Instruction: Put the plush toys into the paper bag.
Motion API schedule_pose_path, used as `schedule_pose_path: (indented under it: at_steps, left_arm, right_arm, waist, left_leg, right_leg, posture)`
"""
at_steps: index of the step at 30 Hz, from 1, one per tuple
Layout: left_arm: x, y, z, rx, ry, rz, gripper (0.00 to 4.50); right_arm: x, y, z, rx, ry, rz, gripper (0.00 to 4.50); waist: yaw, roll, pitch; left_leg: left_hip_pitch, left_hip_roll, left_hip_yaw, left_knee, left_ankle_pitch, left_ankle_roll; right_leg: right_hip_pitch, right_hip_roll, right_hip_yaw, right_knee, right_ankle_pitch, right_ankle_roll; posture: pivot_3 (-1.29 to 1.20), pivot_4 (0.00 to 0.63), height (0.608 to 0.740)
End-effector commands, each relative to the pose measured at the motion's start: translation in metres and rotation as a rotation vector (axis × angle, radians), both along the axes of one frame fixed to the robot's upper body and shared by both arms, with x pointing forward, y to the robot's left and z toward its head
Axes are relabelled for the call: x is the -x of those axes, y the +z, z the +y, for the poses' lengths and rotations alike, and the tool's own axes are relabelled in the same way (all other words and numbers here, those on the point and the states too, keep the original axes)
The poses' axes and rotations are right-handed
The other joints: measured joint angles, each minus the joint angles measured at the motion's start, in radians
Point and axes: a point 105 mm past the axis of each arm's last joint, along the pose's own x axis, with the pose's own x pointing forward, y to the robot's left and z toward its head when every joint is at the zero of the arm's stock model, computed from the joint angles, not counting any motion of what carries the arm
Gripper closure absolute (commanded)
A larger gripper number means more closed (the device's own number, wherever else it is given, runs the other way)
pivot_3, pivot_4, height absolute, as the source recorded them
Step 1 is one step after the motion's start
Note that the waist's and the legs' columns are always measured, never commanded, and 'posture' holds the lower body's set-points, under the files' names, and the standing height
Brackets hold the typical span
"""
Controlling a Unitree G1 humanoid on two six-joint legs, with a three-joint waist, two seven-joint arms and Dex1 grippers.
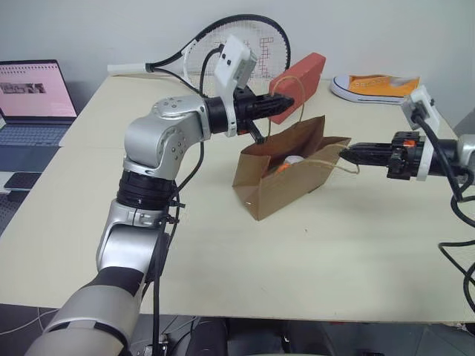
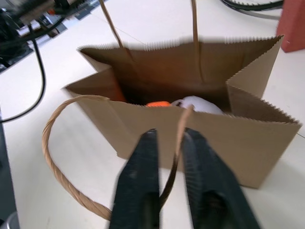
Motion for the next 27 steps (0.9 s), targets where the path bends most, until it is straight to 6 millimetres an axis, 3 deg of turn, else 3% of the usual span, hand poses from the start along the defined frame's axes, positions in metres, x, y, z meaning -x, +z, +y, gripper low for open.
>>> schedule_pose_path:
  at_steps: [1,8,11,15,18,22,27]
  left_arm:
    - [0.012,0.009,0.007,-0.013,-0.053,-0.073,3.04]
    - [0.01,0.008,0.037,-0.013,0.01,-0.072,0.91]
    - [0.007,0.006,0.052,-0.015,0.061,-0.076,0.03]
    - [0.011,0.0,0.078,-0.026,0.125,-0.077,0.03]
    - [0.021,-0.008,0.092,-0.017,0.142,-0.073,0.03]
    - [0.045,-0.027,0.095,0.001,0.108,-0.078,0.03]
    - [0.057,-0.056,0.082,0.033,0.114,-0.03,0.03]
  right_arm:
    - [0.001,0.028,-0.005,-0.053,-0.026,-0.081,2.53]
    - [-0.005,0.055,-0.028,-0.061,-0.101,-0.179,0.05]
    - [-0.009,0.062,-0.044,-0.018,-0.158,-0.251,0.0]
    - [-0.01,0.057,-0.066,0.152,-0.196,-0.393,0.0]
    - [-0.005,0.049,-0.07,0.23,-0.159,-0.49,0.0]
    - [0.016,0.03,-0.051,0.228,0.013,-0.477,0.0]
    - [0.042,0.01,-0.016,0.184,0.195,-0.408,0.0]
  waist:
    - [0.001,0.0,0.0]
    - [0.001,0.0,0.0]
    - [0.001,0.0,0.0]
    - [0.0,0.0,0.0]
    - [0.0,0.0,0.0]
    - [-0.001,0.001,0.0]
    - [0.002,0.0,0.0]
  left_leg:
    - [0.0,0.0,0.0,0.0,0.0,0.0]
    - [0.0,0.0,0.0,0.0,0.0,0.0]
    - [0.0,0.0,0.0,0.0,0.0,0.0]
    - [0.0,0.0,0.0,0.0,0.0,0.0]
    - [0.0,0.001,0.001,-0.001,0.0,0.0]
    - [0.001,0.001,0.002,0.0,0.0,0.0]
    - [0.003,0.001,0.002,0.0,0.0,0.0]
  right_leg:
    - [0.0,0.0,0.0,0.0,0.0,0.0]
    - [0.0,0.0,0.0,0.0,0.0,0.0]
    - [0.0,0.0,0.0,0.0,0.0,0.0]
    - [0.0,0.0,0.0,0.0,0.0,0.0]
    - [0.0,0.0,0.0,0.0,0.0,0.0]
    - [0.0,0.0,0.001,0.0,0.0,0.0]
    - [0.002,0.0,0.001,0.001,0.0,0.0]
  posture:
    - [0.0,0.15,0.74]
    - [0.0,0.15,0.74]
    - [0.0,0.15,0.74]
    - [0.0,0.15,0.74]
    - [0.0,0.15,0.74]
    - [0.0,0.15,0.74]
    - [0.0,0.15,0.74]
